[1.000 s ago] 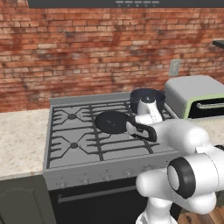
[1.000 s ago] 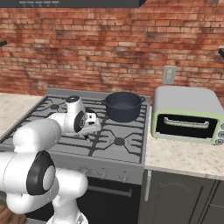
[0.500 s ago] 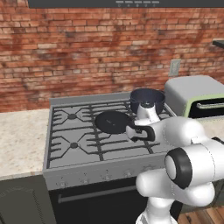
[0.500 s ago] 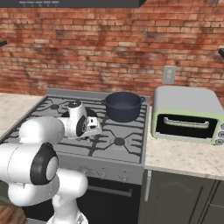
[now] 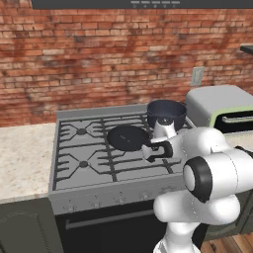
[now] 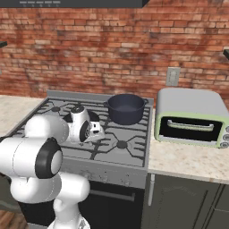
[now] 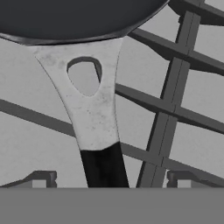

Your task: Move the pot and pan from the stove into the sink.

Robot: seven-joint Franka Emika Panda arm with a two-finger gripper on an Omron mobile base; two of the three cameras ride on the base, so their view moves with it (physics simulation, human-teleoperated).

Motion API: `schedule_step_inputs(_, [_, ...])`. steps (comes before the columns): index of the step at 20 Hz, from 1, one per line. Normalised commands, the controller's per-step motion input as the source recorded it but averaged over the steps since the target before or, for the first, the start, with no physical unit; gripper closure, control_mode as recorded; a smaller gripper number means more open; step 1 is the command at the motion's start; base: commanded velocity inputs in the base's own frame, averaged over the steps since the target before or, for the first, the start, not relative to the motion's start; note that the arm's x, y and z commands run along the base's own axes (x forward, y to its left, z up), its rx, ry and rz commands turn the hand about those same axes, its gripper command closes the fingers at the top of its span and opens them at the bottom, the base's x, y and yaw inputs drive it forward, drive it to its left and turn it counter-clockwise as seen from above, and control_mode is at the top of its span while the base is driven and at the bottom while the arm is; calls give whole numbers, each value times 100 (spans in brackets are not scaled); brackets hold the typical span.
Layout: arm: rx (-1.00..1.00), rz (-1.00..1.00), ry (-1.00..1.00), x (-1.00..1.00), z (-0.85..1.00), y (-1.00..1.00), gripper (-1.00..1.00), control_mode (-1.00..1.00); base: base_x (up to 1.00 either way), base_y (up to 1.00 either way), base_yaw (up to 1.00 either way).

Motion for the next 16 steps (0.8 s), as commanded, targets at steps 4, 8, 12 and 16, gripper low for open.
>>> schedule_step_inputs(4, [0,0,0,0,0,0,100,-100,0,0,0])
schedule_step_inputs(8, [0,0,0,0,0,0,100,-100,0,0,0])
schedule_step_inputs(12, [3,0,1,0,16,0,100,-100,0,0,0])
schedule_step_inputs(16, [8,0,3,0,53,0,100,-100,0,0,0])
